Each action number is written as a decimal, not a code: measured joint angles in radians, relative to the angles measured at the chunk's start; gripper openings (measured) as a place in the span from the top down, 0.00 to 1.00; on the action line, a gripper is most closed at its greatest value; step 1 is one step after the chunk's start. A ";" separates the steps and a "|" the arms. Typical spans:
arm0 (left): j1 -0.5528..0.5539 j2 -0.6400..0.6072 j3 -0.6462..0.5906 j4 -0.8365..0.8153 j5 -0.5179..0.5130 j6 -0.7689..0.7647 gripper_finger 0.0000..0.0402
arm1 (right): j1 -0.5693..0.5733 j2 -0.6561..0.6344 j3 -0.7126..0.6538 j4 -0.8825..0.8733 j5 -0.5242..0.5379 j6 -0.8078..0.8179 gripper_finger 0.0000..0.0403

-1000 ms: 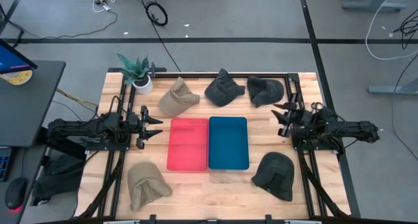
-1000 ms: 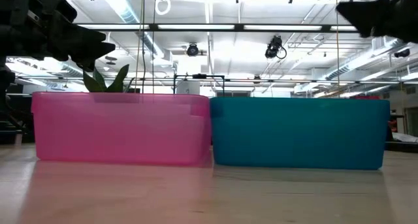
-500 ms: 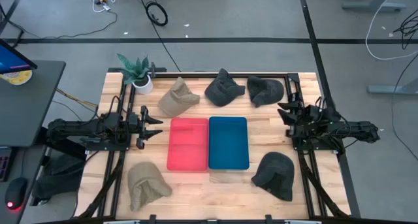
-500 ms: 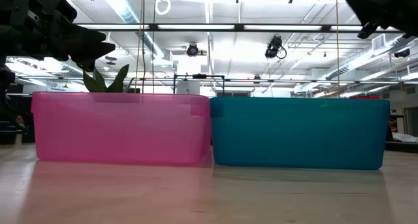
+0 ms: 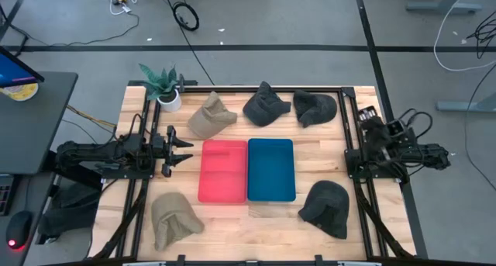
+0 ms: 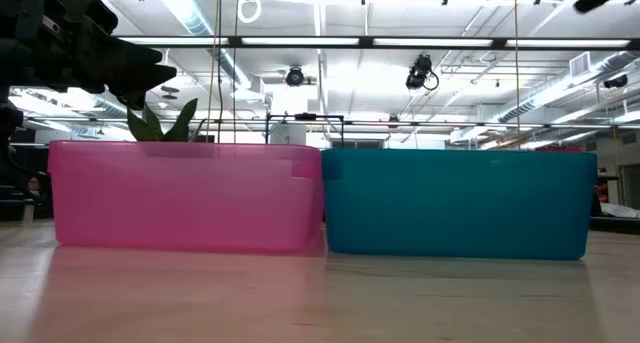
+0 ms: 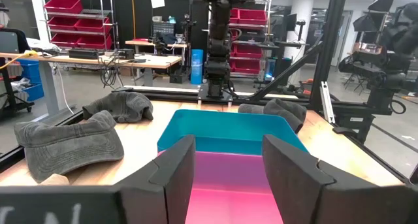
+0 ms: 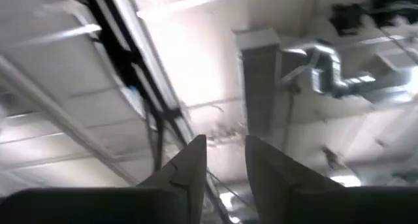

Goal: Pick & Place hat
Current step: Put the bottom right black cap into the blue bin

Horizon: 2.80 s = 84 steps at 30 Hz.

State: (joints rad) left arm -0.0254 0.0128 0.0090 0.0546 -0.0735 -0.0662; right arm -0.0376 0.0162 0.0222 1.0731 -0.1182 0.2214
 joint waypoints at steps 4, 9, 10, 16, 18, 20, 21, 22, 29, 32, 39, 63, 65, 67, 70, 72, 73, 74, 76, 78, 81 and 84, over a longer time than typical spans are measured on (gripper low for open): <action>0.000 0.000 0.000 0.000 0.000 0.000 0.54 | 0.000 0.002 0.059 -0.004 -0.080 0.006 0.72; 0.000 0.000 0.000 0.000 0.000 0.000 0.54 | 0.000 0.062 0.163 -0.028 -0.160 0.088 0.72; 0.000 0.000 0.000 0.000 0.000 0.000 0.54 | 0.000 0.081 0.184 -0.027 -0.184 0.103 0.72; 0.000 0.000 0.000 0.000 0.000 0.000 0.54 | 0.000 0.245 0.301 -0.034 -0.335 0.103 0.72; 0.000 0.000 0.000 0.000 0.000 0.000 0.54 | 0.000 0.311 0.336 -0.035 -0.346 0.100 0.72; 0.000 0.000 0.000 0.000 0.000 0.000 0.54 | 0.000 0.377 0.372 -0.054 -0.354 0.074 0.72; 0.000 0.000 0.000 0.000 0.000 0.000 0.54 | 0.000 0.411 0.392 -0.070 -0.365 0.053 0.72; 0.000 0.000 0.000 0.000 0.000 0.000 0.54 | 0.000 0.444 0.411 -0.083 -0.377 0.029 0.72; 0.000 0.000 0.000 0.000 0.000 0.000 0.54 | 0.014 0.638 0.590 -0.286 -0.574 -0.176 0.72; 0.000 0.000 0.000 0.000 0.000 0.000 0.54 | 0.043 0.699 0.677 -0.434 -0.578 -0.255 0.72; 0.000 0.000 0.000 0.000 0.000 0.000 0.54 | 0.143 0.787 0.888 -0.914 -0.435 -0.464 0.72; 0.000 0.000 0.000 0.000 0.000 0.000 0.54 | 0.385 0.966 0.993 -1.057 0.414 -0.388 0.72; 0.000 0.000 0.000 0.000 0.000 0.000 0.54 | 0.385 0.982 0.993 -1.055 0.414 -0.349 0.72; 0.000 0.000 0.000 0.000 0.000 0.000 0.54 | 0.385 1.003 0.993 -1.053 0.414 -0.328 0.72; 0.000 0.000 0.000 0.000 0.000 0.000 0.54 | 0.385 1.036 0.991 -1.056 0.413 -0.325 0.72; 0.000 0.000 0.000 0.000 0.000 0.000 0.54 | 0.385 1.062 0.983 -1.058 0.414 -0.323 0.72; 0.000 0.000 0.000 0.000 0.000 0.000 0.54 | 0.385 1.076 0.979 -1.060 0.414 -0.317 0.72; 0.000 0.000 0.000 0.000 0.000 0.000 0.54 | 0.385 1.091 0.978 -1.060 0.414 -0.308 0.72; 0.000 0.000 0.000 0.000 0.000 0.000 0.54 | 0.385 1.120 0.977 -1.058 0.414 -0.307 0.72; 0.000 0.000 0.000 0.000 0.000 0.000 0.54 | 0.385 1.149 0.977 -1.053 0.414 -0.308 0.72; 0.000 0.000 0.000 0.000 0.000 0.000 0.54 | 0.384 1.193 0.977 -1.052 0.414 -0.339 0.72; 0.000 0.000 0.000 0.000 0.000 0.000 0.54 | 0.384 1.230 0.977 -1.039 0.415 -0.394 0.72</action>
State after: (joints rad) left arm -0.0257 0.0128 0.0090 0.0544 -0.0738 -0.0666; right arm 0.3460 1.2459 0.9993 0.0342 0.2964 -0.1728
